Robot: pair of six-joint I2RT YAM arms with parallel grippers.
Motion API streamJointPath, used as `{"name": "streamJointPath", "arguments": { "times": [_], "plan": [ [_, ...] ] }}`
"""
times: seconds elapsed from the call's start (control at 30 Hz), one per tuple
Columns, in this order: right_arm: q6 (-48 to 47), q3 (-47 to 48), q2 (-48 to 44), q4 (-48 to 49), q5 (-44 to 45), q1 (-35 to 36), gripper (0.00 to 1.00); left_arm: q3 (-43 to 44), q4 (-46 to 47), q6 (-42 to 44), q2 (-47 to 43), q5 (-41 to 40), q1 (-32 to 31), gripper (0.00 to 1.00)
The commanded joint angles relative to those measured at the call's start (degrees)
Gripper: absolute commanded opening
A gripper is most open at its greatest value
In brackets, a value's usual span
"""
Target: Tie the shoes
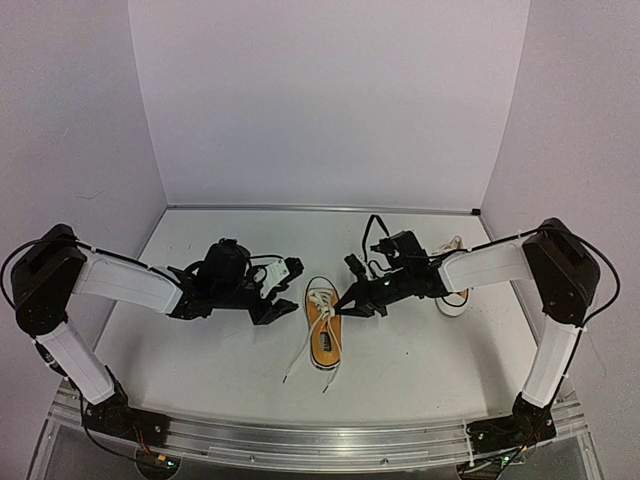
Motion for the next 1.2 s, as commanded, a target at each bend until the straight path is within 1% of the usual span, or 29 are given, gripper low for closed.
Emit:
{"name": "streamJointPath", "arguments": {
  "times": [0.0,0.07,0.1,0.17,0.3,0.47,0.6,0.73,0.77,0.83,1.03,1.1,1.17],
  "plan": [
    [-1.12,0.39,-2.15,-0.01,0.82,0.26,0.00,5.99,0.25,-10.21,1.31,10.29,1.24,0.56],
    [-1.27,0.70,-1.97,-0.29,0.75,0.29,0.00,7.39,1.64,-14.94,2.57,13.09,1.23,0.57],
    [-1.28,0.78,-1.95,-0.34,0.75,0.37,0.00,7.95,2.14,-17.10,3.21,13.12,1.23,0.58],
    [-1.45,0.81,-2.00,-0.43,0.75,0.51,0.00,8.71,3.57,-23.16,4.71,12.00,1.30,0.58],
    [-1.63,0.81,-2.23,-0.62,0.80,0.85,0.00,11.63,3.60,-30.05,8.36,9.62,1.46,0.58],
    [-1.80,0.98,-2.19,-0.93,0.81,1.29,0.00,14.22,2.83,-33.31,11.74,9.54,1.57,0.59],
    [-1.89,1.15,-2.19,-1.05,1.16,1.44,0.00,15.04,3.50,-35.09,13.26,12.36,1.54,0.60],
    [-1.94,1.08,-2.28,-1.11,1.44,1.50,0.00,15.59,4.13,-36.33,14.60,15.09,1.57,0.57],
    [-1.95,1.01,-2.43,-1.17,1.57,1.53,0.00,15.72,4.16,-36.43,14.84,15.83,1.56,0.54],
    [-2.06,0.99,-2.61,-1.37,1.92,1.49,0.00,15.78,4.21,-36.51,15.01,16.53,1.54,0.45],
    [-2.03,0.31,-4.09,-2.43,4.70,1.41,0.00,13.55,4.37,-35.69,13.49,15.59,1.57,0.08],
    [-1.47,-0.40,-4.81,-2.53,6.23,1.41,0.00,12.33,4.76,-35.53,12.59,14.84,1.56,0.01],
    [-0.95,-1.29,-5.51,-2.62,7.65,1.34,0.00,11.35,4.70,-35.11,11.81,14.25,1.57,0.00]
  ]
}}
